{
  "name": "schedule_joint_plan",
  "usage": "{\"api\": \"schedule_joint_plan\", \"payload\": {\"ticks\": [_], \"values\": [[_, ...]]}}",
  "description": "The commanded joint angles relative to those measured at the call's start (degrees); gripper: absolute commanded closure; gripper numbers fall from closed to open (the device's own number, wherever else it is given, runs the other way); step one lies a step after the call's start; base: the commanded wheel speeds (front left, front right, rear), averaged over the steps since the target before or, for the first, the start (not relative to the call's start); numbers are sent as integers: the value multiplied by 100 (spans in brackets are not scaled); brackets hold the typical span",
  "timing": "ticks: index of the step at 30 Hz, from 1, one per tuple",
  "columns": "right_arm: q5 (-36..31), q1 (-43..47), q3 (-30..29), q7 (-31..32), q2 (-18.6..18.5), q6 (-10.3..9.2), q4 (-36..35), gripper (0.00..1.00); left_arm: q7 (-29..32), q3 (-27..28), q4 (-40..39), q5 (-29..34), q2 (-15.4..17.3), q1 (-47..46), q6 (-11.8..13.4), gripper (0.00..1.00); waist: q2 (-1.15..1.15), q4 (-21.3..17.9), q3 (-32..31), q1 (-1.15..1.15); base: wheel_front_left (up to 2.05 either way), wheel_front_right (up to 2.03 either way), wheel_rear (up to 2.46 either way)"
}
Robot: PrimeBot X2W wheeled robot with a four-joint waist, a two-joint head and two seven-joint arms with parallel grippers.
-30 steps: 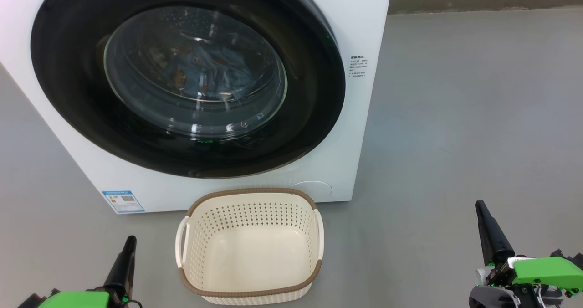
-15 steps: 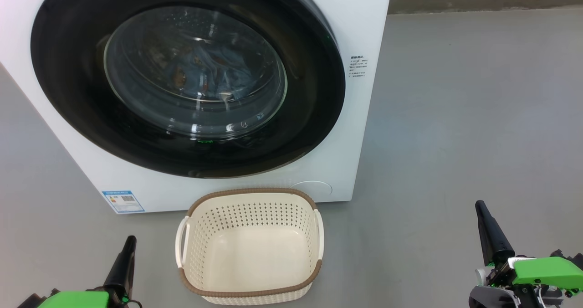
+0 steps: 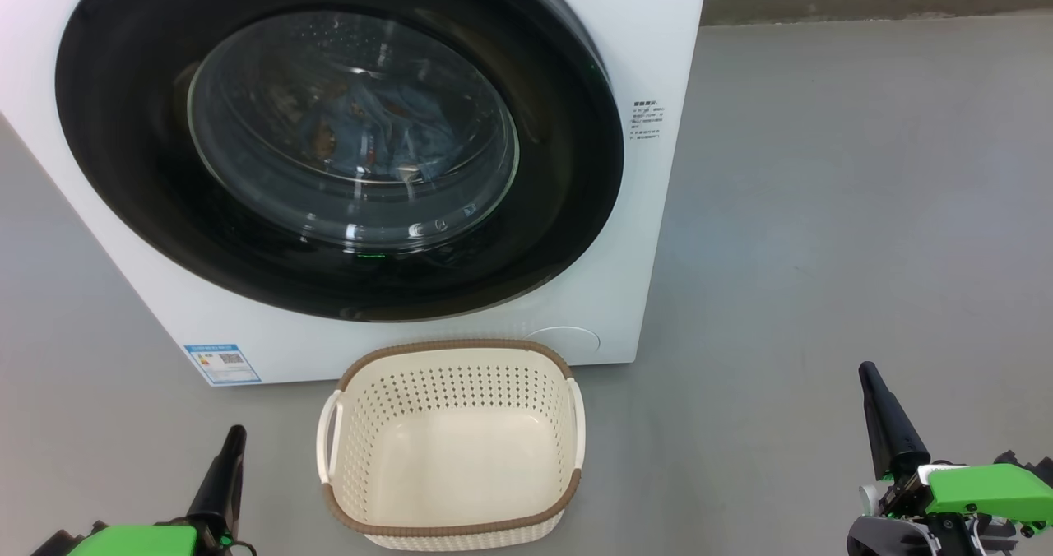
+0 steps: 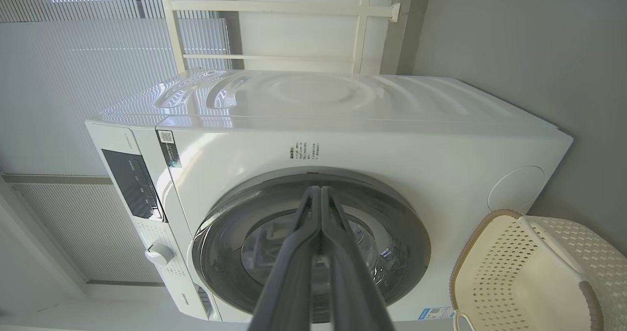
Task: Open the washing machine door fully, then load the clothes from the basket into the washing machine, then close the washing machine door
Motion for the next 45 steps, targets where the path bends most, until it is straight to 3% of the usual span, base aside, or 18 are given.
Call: {"api": "schedule_joint_plan", "payload": {"ticks": [1, 45], "values": [[3, -31, 116, 38, -5, 9, -143, 100, 29, 200, -101, -23, 68, -243, -17, 100, 0, 0, 0, 0, 0, 0, 0], [-14, -33, 95, 55, 9, 9, -142, 100, 35, 208, -100, -17, 63, -244, -17, 100, 0, 0, 0, 0, 0, 0, 0]]}}
